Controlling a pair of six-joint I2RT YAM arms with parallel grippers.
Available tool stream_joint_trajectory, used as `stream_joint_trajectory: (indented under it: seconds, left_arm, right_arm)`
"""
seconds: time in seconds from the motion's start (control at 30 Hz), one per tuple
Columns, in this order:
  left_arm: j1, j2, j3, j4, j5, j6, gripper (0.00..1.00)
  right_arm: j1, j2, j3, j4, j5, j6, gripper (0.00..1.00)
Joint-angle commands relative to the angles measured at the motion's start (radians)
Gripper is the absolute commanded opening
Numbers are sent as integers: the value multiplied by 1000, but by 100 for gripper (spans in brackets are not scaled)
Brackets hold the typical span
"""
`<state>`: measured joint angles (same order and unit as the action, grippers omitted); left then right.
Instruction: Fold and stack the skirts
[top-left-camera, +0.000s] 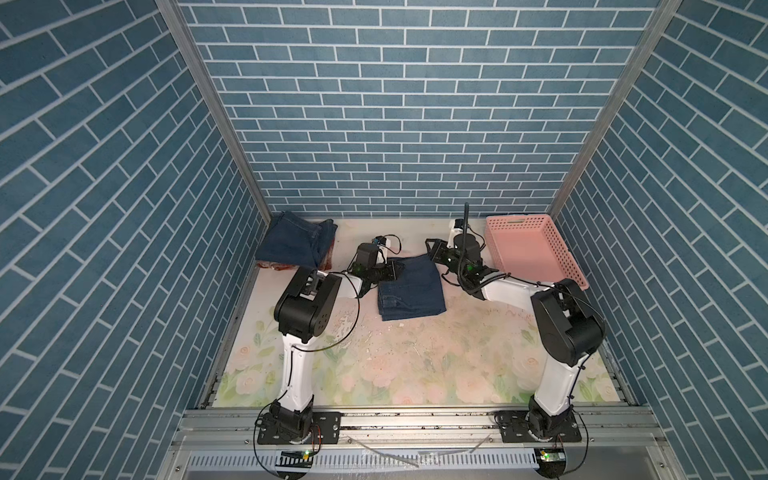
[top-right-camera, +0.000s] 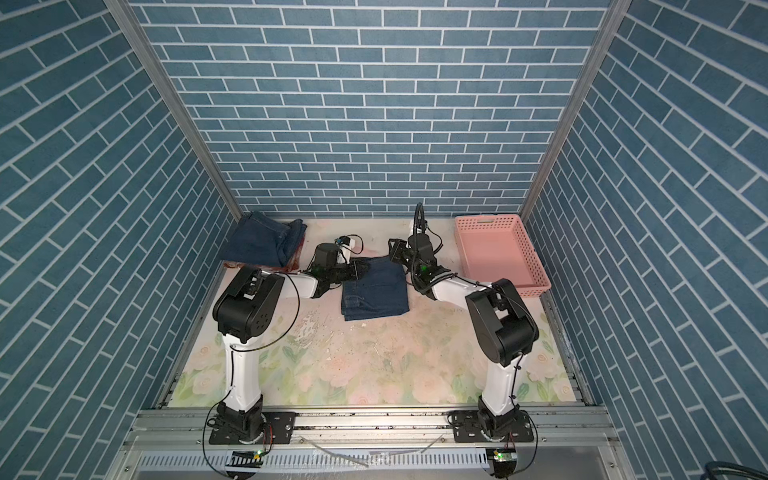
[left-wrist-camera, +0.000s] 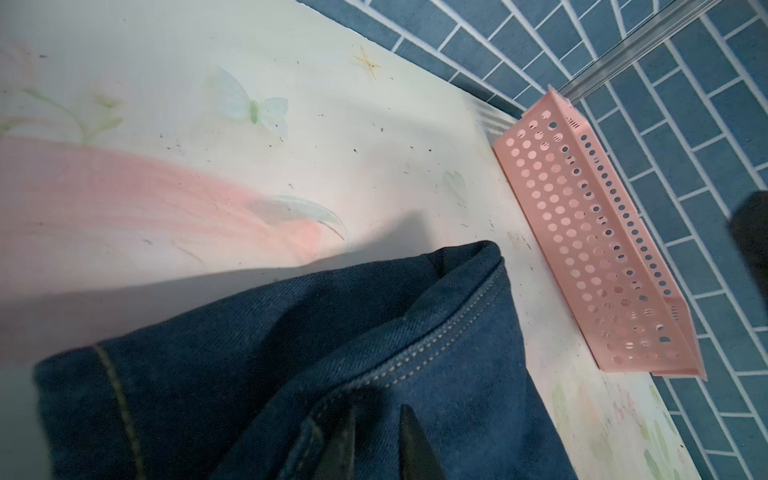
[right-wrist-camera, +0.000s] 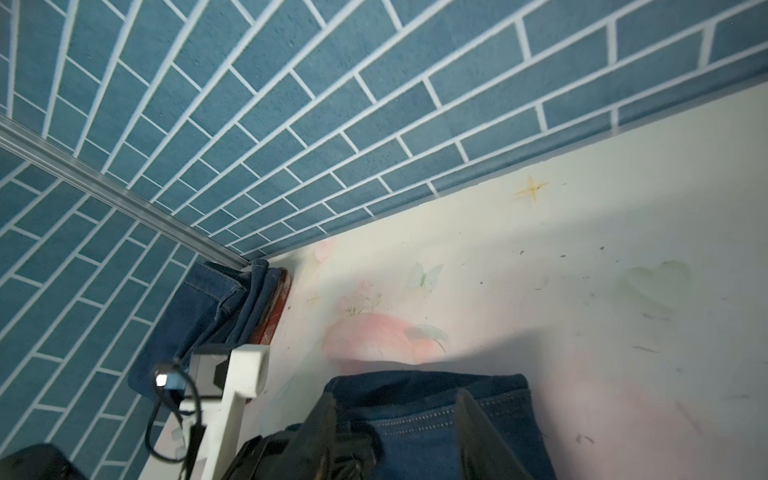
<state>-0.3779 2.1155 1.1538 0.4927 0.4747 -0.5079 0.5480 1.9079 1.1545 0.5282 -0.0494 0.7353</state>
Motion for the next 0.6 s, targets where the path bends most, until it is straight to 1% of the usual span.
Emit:
stream_joint_trajectory:
  seconds: [0.0,0.1,0.23,0.3,0.33,0.37,0.47,0.5,0.57]
  left_arm:
    - [11,44,-37,-71,-17,-7,21]
    - [11,40,-39,-73,-14,-6,21]
    - [12,30,-45,-82,-12,1,21]
    - [12,22,-49,-85,-13,6,21]
    - [12,20,-51,-85,-14,6,21]
    - [12,20,-51,-88,-13,8,21]
    - [11,26,-53,-87,-12,6,20]
    - [12,29,-55,-84,-13,5,20]
    - [12,33,-61,-79,-14,2,20]
  right_arm:
    - [-10,112,88,61,-130,151,47]
    - [-15,205,138,125,-172,208,47]
    - [-23,278,139,144,-164,245,47]
    - [-29,278,110,135,-134,246,47]
    - [-35,310,98,131,-123,246,47]
    - [-41,310,83,123,-106,246,47]
    - [-58,297,48,59,-46,233,47]
    - [-63,296,44,42,-44,226,47]
    - [-71,292,48,-25,-2,212,47]
